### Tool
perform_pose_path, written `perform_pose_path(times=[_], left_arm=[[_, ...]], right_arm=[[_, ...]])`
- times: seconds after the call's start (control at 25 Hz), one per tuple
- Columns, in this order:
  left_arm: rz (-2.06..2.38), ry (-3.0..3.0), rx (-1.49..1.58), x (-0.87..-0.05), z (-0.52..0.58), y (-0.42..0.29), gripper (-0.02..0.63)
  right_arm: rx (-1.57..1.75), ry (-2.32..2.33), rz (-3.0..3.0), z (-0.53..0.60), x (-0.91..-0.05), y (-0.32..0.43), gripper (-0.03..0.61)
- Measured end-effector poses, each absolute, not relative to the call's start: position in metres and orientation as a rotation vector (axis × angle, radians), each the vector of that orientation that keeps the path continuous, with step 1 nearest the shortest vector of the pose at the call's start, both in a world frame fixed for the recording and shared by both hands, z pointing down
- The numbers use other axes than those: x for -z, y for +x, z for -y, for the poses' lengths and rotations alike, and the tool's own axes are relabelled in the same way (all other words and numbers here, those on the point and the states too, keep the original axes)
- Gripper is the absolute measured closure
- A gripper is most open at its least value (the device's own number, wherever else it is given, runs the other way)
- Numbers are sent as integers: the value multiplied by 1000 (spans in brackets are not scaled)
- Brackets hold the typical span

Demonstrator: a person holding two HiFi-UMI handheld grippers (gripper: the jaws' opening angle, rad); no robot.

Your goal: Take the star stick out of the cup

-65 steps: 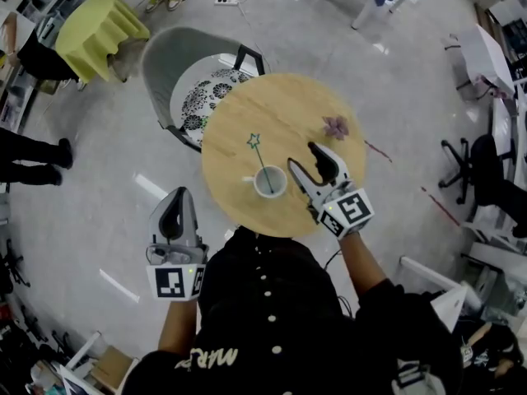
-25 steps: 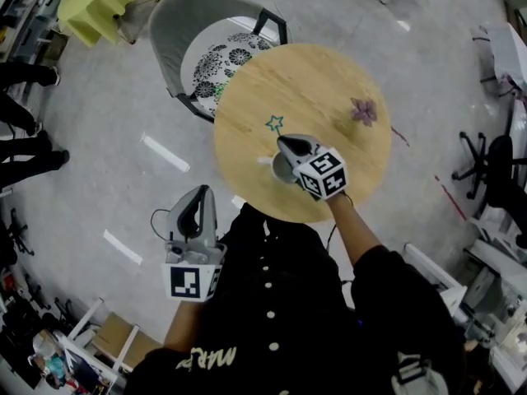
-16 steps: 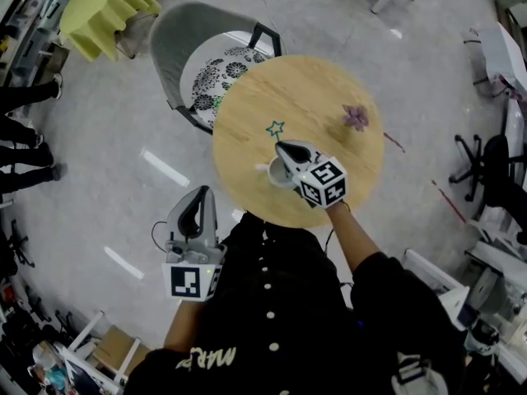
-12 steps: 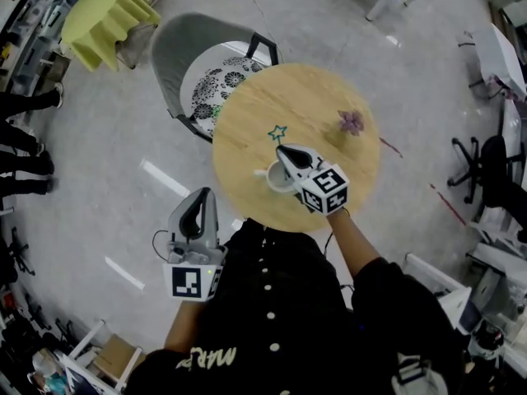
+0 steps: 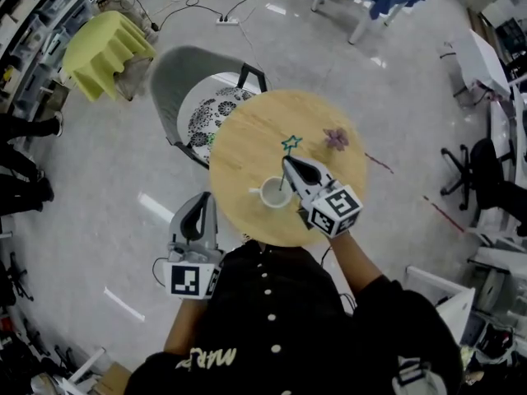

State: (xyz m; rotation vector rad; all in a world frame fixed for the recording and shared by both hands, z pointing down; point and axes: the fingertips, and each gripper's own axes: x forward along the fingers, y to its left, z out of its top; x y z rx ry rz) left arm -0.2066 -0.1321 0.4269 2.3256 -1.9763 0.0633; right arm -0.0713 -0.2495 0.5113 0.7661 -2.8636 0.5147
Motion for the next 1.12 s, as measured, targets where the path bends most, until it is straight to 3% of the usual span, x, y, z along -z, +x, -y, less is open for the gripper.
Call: perform_pose_path(times=[0.56,1.12], left_arm=[[2003,2367,28,-390,142,-213,615],[2102,2383,24,-365,144,-222,615]], right_arm=[[-178,1178,2995,238,-369,11,571],[54,1516,2917,225,-330,94,571]])
